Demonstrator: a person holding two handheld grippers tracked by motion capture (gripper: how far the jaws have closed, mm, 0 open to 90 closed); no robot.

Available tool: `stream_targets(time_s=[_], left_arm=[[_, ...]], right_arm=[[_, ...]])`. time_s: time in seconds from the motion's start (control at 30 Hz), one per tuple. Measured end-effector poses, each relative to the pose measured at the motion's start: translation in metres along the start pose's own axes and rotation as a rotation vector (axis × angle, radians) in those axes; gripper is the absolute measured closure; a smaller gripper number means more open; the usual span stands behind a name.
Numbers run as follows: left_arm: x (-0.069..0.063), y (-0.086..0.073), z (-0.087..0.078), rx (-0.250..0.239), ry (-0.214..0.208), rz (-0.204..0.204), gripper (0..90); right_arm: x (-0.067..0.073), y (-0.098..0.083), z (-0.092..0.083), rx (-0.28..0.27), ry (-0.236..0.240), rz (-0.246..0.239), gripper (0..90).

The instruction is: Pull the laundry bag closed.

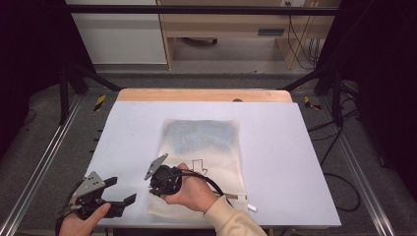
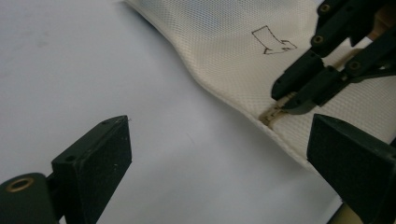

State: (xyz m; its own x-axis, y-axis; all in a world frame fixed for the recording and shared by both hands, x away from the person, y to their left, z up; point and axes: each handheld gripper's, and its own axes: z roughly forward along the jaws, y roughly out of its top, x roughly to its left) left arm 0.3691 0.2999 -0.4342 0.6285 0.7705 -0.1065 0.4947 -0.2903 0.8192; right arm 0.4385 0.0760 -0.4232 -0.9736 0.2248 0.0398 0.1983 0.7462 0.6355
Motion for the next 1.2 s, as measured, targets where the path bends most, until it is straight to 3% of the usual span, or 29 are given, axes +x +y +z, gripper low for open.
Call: stream_targets(time_s=[0.2,0.3,0.57,0.83,0.93,1.03,1.2], left_arm=[[-0.012,-0.002,0.015,0.052,-0.040,0.022,7.5],[-0.014,-0.003,0.022,0.066,-0.071,0.002,10.5],[-0.026,0.001,0.039,0.098,-0.096,0.040,17.1],[-0.023,0.000,0.047,0.112,-0.138,0.018,24.2],[-0.020,0.000,0.048,0.111,-0.174,-0.015,27.8],[-0.020,0.000,0.051,0.121,-0.166,-0.008,28.6],[-0.021,-0.001,0.053,0.132,-0.189,-0.005,30.8]], right_arm=[[-0.001,-0.003,0.001,-0.003,0.007,0.012,82.0],[-0.001,-0.002,0.001,-0.004,0.004,0.007,82.0],[-0.002,-0.003,-0.002,-0.019,0.008,0.009,82.0],[-0.002,-0.003,-0.005,-0.029,0.003,0.004,82.0],[-0.001,-0.003,-0.006,-0.027,0.004,0.009,82.0],[-0.002,-0.002,-0.006,-0.028,0.005,0.007,82.0],[-0.001,-0.001,-0.009,-0.033,0.007,-0.001,82.0]])
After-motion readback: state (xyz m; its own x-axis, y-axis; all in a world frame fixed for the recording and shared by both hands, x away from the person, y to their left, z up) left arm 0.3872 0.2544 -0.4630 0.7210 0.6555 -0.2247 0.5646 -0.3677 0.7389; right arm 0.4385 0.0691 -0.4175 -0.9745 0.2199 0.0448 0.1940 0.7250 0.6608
